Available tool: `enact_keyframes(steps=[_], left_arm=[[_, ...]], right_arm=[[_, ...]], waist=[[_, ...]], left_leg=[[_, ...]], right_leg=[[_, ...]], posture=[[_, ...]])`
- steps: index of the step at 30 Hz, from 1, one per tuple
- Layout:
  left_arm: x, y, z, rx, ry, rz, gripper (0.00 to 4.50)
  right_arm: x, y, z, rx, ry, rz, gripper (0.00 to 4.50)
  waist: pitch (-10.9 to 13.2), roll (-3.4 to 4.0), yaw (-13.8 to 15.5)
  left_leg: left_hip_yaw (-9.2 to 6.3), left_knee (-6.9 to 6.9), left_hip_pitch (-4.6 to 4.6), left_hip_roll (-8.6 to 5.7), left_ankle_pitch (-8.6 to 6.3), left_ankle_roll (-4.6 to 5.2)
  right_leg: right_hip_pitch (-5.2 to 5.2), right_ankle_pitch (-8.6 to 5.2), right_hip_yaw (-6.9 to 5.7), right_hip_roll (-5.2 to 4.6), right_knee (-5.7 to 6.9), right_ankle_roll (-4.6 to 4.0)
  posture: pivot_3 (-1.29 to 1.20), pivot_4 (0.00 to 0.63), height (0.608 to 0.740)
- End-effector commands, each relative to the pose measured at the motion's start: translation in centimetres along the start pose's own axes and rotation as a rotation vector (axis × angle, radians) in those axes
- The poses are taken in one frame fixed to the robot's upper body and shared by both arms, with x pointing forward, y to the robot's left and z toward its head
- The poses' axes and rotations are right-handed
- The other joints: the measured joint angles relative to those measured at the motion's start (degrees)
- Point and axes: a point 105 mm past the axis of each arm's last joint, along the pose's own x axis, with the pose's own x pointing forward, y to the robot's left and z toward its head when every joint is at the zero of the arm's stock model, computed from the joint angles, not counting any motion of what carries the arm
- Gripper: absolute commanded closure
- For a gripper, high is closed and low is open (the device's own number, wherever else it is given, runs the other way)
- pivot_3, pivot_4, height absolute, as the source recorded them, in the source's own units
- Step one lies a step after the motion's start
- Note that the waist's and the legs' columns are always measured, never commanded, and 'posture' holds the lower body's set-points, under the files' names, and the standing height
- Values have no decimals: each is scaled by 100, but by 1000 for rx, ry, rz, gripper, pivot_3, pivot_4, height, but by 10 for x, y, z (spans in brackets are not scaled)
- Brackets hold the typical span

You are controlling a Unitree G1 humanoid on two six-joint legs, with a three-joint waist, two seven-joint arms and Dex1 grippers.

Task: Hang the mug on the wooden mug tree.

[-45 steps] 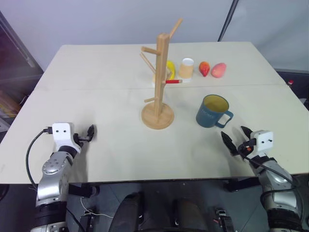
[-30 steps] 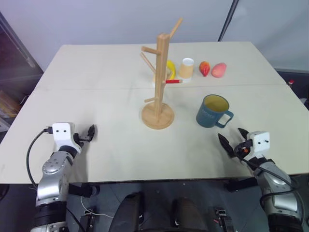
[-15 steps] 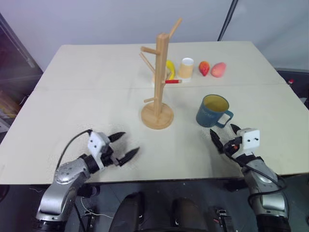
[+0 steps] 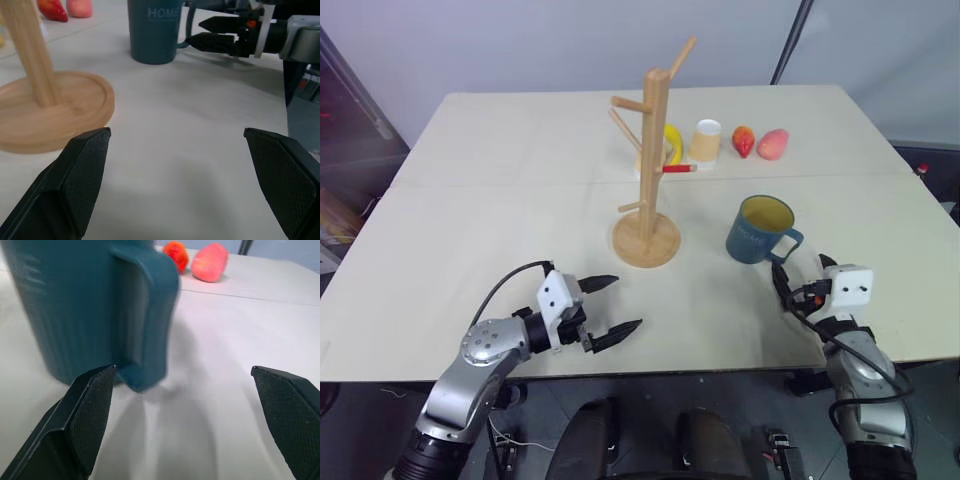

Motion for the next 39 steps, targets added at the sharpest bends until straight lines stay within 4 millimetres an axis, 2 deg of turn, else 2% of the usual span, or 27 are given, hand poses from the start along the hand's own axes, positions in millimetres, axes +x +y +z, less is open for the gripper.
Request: enact_keyframes(steps=[1, 19, 22, 29, 35, 37, 39], left_arm=[[3, -6, 7, 34, -33, -21, 0], [1, -9, -10, 37, -31, -11, 0], [2, -9, -11, 39, -34, -13, 0], [3, -9, -10, 40, -36, -11, 0], [3, -8, -8, 43, -36, -7, 0], [2, -7, -8, 45, -33, -1, 0], [1, -6, -8, 47, -29, 5, 0]], right_arm=[[3, -7, 9, -18, -49, -43, 41], [22, -4, 9, -12, -61, -87, 41], [25, 4, 9, 13, -59, -50, 793], [27, 20, 13, 65, -61, 32, 4413], [25, 31, 21, 32, -73, 102, 4463], [23, 40, 35, -74, -105, 185, 4463], [20, 58, 56, -237, -161, 330, 4463]], waist=[[0, 0, 1], [0, 0, 0], [0, 0, -1], [0, 0, -4], [0, 0, -1], [2, 2, -2], [6, 10, -7]], left_leg=[[0, 0, 0, 0, 0, 0], [0, 1, 1, 0, 0, 1], [0, 1, 1, 0, 0, 1], [0, 1, 1, 0, 0, 1], [0, 1, 1, 0, 0, 1], [0, 1, 1, 0, 0, 1], [0, 2, 1, 0, 0, 1]], right_leg=[[0, 0, 0, 0, 0, 0], [0, 0, -1, 1, 2, 1], [1, 0, -1, 1, 2, 1], [1, 1, -1, 1, 2, 1], [1, 1, -2, 1, 4, 2], [1, 1, -2, 1, 4, 2], [-1, 1, -2, 1, 4, 2]], posture=[[0, 150, 740], [0, 150, 740], [0, 150, 740], [0, 150, 740], [0, 150, 740], [0, 150, 740], [0, 150, 740]])
